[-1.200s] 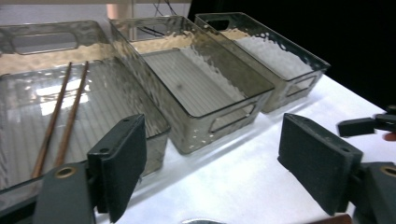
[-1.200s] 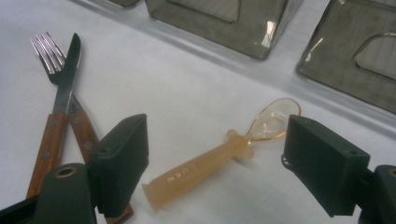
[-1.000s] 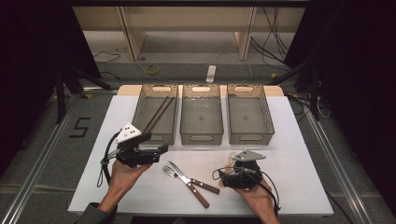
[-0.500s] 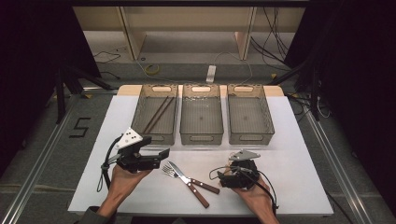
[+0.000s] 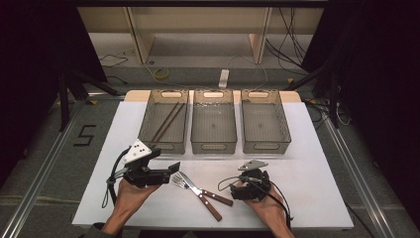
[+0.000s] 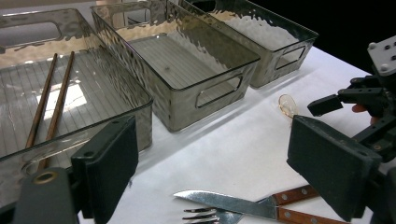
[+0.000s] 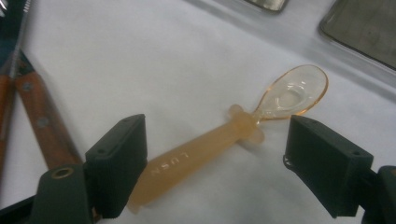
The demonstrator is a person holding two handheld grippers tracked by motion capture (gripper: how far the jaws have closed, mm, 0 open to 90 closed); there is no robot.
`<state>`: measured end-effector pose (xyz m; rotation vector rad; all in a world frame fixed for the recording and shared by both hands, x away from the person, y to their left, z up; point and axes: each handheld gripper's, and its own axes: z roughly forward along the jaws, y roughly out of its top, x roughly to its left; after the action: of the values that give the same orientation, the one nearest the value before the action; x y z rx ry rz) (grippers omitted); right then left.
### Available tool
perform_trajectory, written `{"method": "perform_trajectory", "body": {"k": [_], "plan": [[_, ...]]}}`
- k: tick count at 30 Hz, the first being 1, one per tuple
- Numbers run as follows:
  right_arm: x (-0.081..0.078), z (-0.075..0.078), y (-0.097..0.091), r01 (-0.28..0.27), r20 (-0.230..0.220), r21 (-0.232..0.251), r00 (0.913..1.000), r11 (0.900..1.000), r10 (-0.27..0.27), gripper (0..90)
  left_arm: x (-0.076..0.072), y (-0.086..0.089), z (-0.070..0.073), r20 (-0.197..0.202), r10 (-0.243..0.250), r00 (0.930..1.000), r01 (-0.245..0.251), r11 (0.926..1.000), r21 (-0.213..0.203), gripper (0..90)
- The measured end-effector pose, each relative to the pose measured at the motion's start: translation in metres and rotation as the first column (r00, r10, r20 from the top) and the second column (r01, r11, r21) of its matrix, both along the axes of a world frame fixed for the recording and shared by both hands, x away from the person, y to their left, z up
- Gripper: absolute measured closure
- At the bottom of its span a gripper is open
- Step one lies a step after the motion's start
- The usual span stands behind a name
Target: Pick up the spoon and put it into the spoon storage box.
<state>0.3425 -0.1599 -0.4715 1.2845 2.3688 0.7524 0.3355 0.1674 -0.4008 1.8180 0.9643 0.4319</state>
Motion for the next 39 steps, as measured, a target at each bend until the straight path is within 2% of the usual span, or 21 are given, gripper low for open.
{"method": "perform_trajectory", "body": {"k": [5, 12, 20, 34, 36, 39], "plan": [[0.001, -0.001, -0.001, 0.016, -0.026, 0.009, 0.9995, 0.9998, -0.016, 22.6, -0.002, -0.001, 0.0, 0.009, -0.01, 0.9999, 0.01, 0.9999, 0.011, 16.1], [0.008, -0.007, 0.003, 0.021, -0.099, 0.026, 0.995, 0.9994, -0.018, 22.0, -0.003, -0.002, 0.0, 0.02, -0.019, 0.9996, 0.019, 0.9998, 0.011, 16.4], [0.011, -0.005, 0.007, -0.009, -0.11, -0.017, 0.9939, 0.9998, 0.007, 27.6, -0.004, -0.003, 0.0, 0.027, -0.023, 0.9994, 0.022, 0.9996, 0.016, 16.7], [0.019, 0.0, -0.005, -0.022, -0.135, -0.015, 0.9907, 0.9996, 0.02, 51.8, -0.005, -0.003, 0.001, 0.039, -0.031, 0.9987, 0.03, 0.9994, 0.018, 17.2], [0.019, 0.001, -0.006, -0.02, -0.13, 0.0, 0.9913, 0.9998, 0.02, 58.4, -0.005, -0.003, 0.001, 0.042, -0.031, 0.9986, 0.031, 0.9994, 0.017, 17.4], [0.02, 0.002, -0.007, -0.023, -0.143, 0.052, 0.9893, 0.9984, 0.03, 66.1, -0.005, -0.004, 0.001, 0.038, -0.032, 0.9988, 0.031, 0.9993, 0.022, 17.5]]}}
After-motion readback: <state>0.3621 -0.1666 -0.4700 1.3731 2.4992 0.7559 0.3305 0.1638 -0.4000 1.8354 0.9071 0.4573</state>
